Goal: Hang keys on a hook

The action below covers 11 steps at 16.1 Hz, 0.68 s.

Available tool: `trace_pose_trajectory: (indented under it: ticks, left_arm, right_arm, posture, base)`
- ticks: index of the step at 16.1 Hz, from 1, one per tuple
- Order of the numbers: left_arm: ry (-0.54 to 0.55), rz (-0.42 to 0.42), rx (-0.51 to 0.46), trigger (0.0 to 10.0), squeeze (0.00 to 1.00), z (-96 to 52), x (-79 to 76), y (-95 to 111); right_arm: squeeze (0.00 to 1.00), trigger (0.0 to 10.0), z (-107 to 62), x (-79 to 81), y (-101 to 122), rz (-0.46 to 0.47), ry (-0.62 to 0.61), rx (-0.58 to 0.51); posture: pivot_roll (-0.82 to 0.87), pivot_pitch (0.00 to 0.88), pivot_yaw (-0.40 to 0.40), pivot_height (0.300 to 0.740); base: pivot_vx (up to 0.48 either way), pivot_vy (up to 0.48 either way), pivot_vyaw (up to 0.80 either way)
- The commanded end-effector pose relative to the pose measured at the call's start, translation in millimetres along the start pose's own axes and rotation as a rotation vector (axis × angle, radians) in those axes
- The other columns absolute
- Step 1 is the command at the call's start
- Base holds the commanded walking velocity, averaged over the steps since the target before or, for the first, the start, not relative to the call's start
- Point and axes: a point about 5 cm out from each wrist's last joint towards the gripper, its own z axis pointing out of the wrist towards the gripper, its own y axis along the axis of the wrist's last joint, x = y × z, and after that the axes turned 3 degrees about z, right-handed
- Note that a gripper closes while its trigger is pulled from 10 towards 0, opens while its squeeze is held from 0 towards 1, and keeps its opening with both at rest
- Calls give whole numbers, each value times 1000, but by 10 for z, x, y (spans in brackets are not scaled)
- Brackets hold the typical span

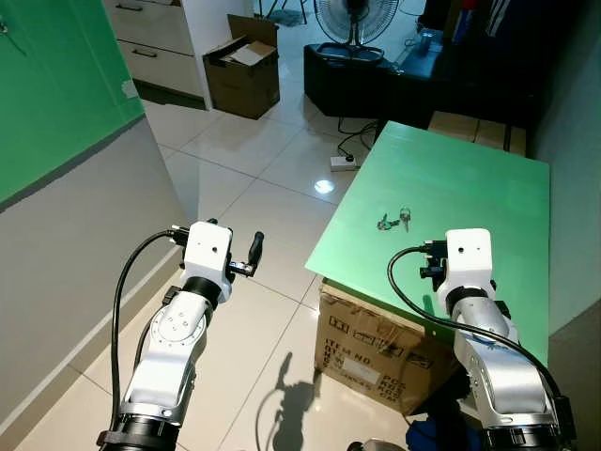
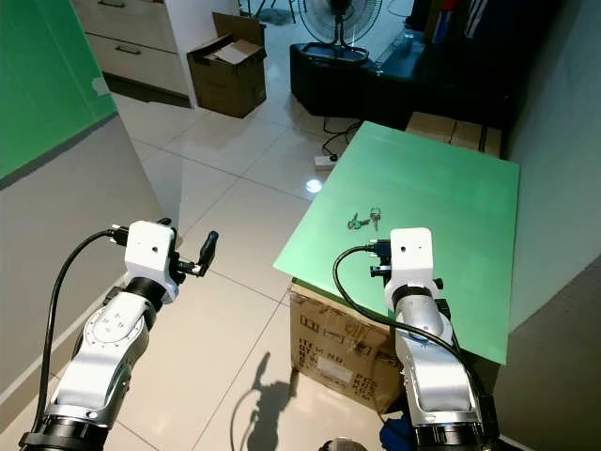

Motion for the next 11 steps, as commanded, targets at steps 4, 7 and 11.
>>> trace_pose_trajectory:
  ticks: [4, 7, 11]
  left_arm:
    - [11, 14, -6, 10000, 0, -6, 36, 29]
    - [11, 14, -6, 10000, 0, -6, 36, 29]
    - [-12, 8, -60, 10000, 0, 91, 49, 150]
  right_arm:
    - [0, 10000, 4, 6, -5, -9, 3, 12]
    - [0, 10000, 4, 6, -5, -9, 3, 12]
    - [0, 10000, 18, 186, 111, -65, 100, -108]
  posture:
    - [-62, 0, 13, 740]
    - [-62, 0, 13, 740]
    - [-65, 0, 36, 740]
  base:
    - [0, 0, 0]
    - [0, 0, 0]
    - [0, 0, 0]
